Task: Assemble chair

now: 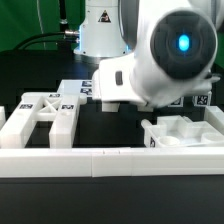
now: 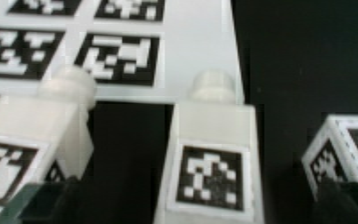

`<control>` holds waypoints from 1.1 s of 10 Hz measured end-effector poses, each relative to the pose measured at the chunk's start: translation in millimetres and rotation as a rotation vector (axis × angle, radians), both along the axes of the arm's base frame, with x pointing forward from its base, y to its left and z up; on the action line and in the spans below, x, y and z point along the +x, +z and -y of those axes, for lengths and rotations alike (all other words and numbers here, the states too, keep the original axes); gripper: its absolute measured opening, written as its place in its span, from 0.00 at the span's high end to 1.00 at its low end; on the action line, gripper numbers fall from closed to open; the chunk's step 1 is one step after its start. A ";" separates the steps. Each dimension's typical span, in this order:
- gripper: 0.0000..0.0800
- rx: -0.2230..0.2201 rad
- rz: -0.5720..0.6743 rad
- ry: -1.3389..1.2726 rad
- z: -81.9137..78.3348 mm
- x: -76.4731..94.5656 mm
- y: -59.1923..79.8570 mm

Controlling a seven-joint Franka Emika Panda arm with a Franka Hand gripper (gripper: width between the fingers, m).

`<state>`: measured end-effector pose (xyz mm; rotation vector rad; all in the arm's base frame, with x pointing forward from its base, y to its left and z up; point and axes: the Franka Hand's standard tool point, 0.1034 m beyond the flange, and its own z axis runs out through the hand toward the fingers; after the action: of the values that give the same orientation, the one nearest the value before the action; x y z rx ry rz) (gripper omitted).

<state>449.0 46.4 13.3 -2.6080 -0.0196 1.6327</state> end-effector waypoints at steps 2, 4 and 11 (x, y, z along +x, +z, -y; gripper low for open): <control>0.19 0.001 0.013 0.002 -1.1 1.9 -3.7; 0.19 0.001 0.016 0.002 -1.2 0.0 -7.2; 0.64 0.004 0.020 0.008 -3.7 -0.8 -7.7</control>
Offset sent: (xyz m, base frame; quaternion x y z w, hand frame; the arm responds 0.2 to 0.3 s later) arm -0.0074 0.0006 -0.0073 -0.0049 0.0110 0.0022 0.9999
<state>448.2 50.1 5.6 -2.6249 -0.0345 1.6067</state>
